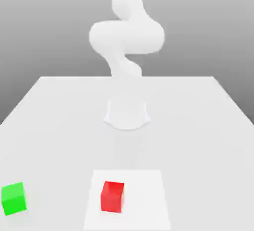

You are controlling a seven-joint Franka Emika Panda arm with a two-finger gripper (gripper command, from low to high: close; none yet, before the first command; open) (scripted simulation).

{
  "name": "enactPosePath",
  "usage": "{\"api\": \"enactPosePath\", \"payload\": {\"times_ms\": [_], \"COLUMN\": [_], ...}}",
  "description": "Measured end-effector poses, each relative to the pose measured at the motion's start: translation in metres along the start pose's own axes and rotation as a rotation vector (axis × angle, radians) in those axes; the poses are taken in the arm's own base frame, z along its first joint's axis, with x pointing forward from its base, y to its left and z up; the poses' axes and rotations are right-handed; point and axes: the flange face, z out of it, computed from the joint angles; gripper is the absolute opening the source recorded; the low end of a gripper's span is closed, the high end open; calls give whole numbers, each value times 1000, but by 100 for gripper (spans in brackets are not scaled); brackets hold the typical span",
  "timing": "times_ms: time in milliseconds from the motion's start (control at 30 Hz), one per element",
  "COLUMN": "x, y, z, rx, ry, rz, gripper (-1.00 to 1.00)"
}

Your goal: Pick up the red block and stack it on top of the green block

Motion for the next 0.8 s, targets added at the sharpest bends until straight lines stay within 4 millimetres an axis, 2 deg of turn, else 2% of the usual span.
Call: {"api": "enactPosePath", "payload": {"times_ms": [200, 433, 600, 700, 800], "x": [-17, -64, -112, -146, -169], "y": [30, 95, 156, 196, 220], "z": [133, 260, 330, 362, 389], "rx": [-156, -327, -447, -517, -543], "ry": [-124, -269, -375, -440, -465], "rz": [28, 64, 94, 112, 117], "gripper": [0, 0, 0, 0, 0]}}
